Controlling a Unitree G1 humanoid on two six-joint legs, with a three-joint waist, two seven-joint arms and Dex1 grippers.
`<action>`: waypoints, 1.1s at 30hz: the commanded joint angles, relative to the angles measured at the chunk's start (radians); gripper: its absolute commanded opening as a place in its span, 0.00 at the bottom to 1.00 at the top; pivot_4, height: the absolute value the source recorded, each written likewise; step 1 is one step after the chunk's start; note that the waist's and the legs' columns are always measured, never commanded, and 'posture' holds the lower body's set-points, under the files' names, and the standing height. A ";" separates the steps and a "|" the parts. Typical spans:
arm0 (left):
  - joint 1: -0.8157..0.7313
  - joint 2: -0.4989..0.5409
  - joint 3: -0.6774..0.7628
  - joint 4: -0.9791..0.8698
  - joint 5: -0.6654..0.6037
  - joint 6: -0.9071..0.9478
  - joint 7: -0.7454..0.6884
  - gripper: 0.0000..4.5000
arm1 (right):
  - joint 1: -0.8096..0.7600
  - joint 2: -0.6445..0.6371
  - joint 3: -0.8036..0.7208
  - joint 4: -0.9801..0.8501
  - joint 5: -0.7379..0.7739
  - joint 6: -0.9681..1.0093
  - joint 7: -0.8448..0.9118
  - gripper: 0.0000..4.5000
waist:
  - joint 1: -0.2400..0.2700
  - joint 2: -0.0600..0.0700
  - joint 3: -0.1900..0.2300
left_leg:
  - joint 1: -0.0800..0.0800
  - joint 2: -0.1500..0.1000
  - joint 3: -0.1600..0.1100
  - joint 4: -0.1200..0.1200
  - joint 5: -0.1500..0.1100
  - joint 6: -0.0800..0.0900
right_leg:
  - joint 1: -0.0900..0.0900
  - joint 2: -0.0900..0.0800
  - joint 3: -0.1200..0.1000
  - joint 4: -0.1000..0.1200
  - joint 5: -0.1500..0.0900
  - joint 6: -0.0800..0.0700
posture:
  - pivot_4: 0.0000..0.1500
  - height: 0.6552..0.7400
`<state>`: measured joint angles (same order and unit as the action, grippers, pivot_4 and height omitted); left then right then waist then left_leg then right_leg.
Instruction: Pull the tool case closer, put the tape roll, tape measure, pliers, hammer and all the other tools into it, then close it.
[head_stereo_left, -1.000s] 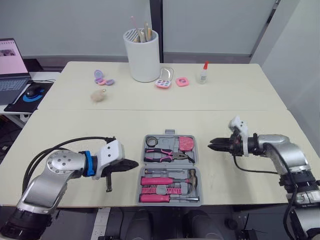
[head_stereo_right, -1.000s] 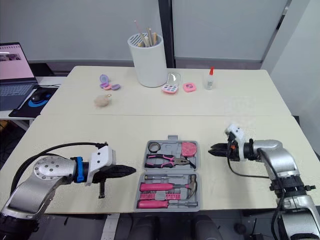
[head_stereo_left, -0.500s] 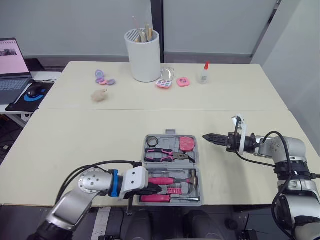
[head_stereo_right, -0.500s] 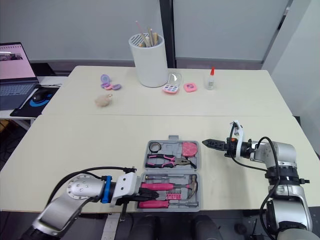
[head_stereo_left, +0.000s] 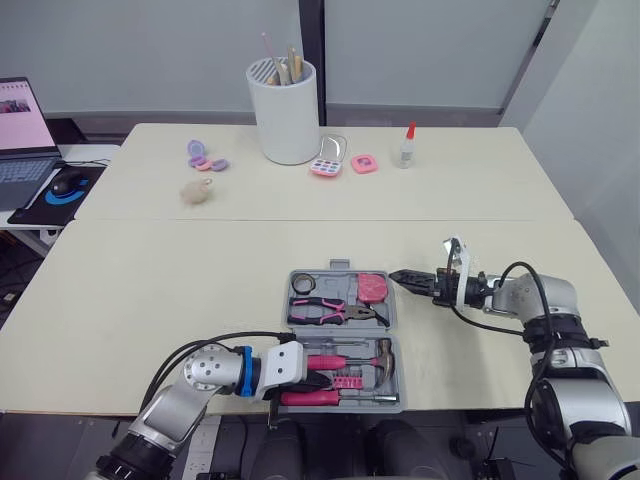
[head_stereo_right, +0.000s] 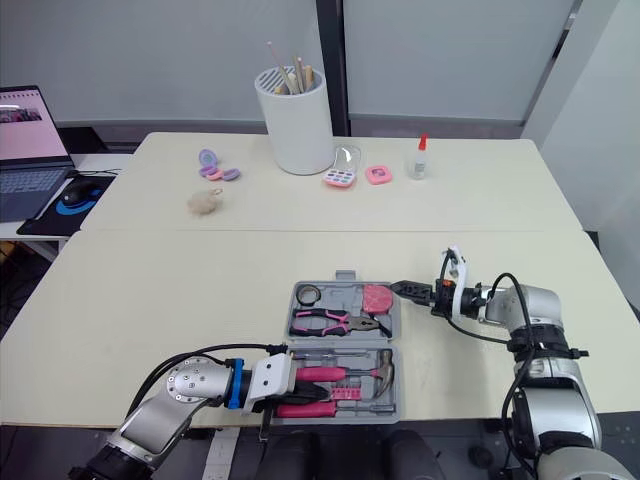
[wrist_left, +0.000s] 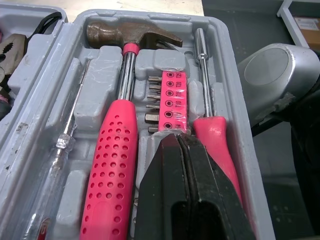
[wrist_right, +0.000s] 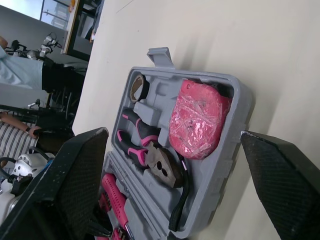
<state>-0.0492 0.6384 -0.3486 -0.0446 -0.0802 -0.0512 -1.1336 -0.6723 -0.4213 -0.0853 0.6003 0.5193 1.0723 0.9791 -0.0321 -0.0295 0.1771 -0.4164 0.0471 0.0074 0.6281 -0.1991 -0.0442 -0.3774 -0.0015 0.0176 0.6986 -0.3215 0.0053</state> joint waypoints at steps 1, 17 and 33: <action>0.031 0.008 -0.041 0.011 0.046 0.009 0.008 0.00 | -0.038 0.022 0.018 0.069 -0.033 -0.067 0.001 0.99 | 0.000 0.001 -0.001 | 0.000 0.000 0.000 0.000 0.000 0.000 | 0.000 0.000 0.000 0.000 0.000 0.000 | 1.00 1.00; 0.031 0.037 -0.054 0.004 0.064 0.042 0.004 0.00 | -0.185 0.177 -0.032 0.389 -0.076 -0.234 0.085 0.99 | -0.016 0.003 -0.004 | 0.005 0.002 0.001 -0.001 0.000 0.000 | 0.004 0.000 0.001 0.000 0.000 0.000 | 1.00 1.00; 0.003 0.040 -0.042 0.010 0.058 0.031 0.012 0.00 | -0.135 0.110 -0.045 0.016 0.054 0.057 0.188 0.99 | -0.015 0.004 -0.004 | 0.004 0.001 0.000 -0.002 0.000 0.000 | 0.003 -0.001 0.001 0.000 0.000 0.000 | 1.00 1.00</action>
<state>-0.0621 0.6645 -0.3687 -0.0531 -0.0607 -0.0360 -1.1244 -0.8159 -0.3060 -0.1211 0.7007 0.5206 1.0861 1.1493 -0.0474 -0.0260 0.1736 -0.4122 0.0481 0.0075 0.6262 -0.1992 -0.0442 -0.3741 -0.0028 0.0180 0.6983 -0.3215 0.0052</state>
